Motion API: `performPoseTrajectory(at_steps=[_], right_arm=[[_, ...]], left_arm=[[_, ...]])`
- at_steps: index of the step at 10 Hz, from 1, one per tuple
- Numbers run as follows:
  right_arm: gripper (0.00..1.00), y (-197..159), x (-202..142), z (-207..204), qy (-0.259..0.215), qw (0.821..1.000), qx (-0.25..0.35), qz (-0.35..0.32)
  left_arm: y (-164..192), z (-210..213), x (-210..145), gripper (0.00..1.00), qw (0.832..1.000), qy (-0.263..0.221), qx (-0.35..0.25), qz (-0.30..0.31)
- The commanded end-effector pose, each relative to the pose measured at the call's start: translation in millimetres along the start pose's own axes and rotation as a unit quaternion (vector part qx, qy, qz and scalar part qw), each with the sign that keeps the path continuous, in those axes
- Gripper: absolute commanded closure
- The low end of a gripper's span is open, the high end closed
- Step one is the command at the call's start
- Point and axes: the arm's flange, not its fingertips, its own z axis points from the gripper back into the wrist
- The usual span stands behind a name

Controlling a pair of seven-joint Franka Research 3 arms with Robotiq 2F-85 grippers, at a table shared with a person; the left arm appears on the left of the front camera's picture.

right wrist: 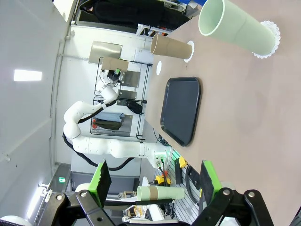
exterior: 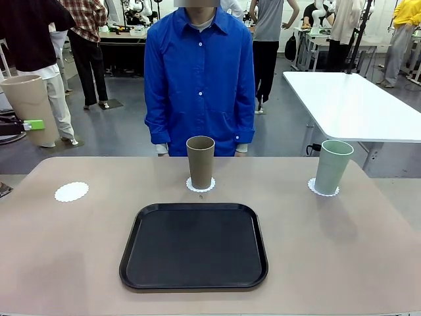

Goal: Place coasters on the table and set cups on them.
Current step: Take one Reusable plastic cup from the Flat Tray and place it on a coaster set by the human.

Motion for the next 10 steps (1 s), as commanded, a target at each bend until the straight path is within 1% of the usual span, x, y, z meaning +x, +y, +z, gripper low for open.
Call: performPoseTrajectory(at_steps=[1, 2, 4, 6, 8, 10], right_arm=[[0.00, 1.5, 0.5, -0.5, 0.000, 1.000, 0.004, 0.002], [0.00, 1.5, 0.5, -0.5, 0.000, 1.000, 0.004, 0.002], [0.00, 1.5, 0.5, -0.5, 0.000, 1.000, 0.004, 0.002], [0.00, 1.5, 0.5, -0.5, 0.000, 1.000, 0.004, 0.002], [0.00, 1.5, 0.5, -0.5, 0.000, 1.000, 0.004, 0.002], [0.00, 1.5, 0.5, -0.5, 0.000, 1.000, 0.004, 0.002]], left_arm=[[16.9, -7.7, -25.7, 0.18, 0.999, -0.013, -0.034, -0.030], [20.2, -11.9, -43.1, 0.18, 0.999, -0.017, -0.040, -0.032], [32.0, -22.0, -76.5, 0.18, 0.998, 0.003, -0.043, -0.045], [42.2, -27.3, -102.2, 0.18, 0.997, 0.015, -0.044, -0.063], [54.1, -30.7, -121.7, 0.18, 0.996, 0.031, -0.055, -0.063], [58.8, -33.6, -141.4, 0.18, 0.995, 0.044, -0.069, -0.063]])
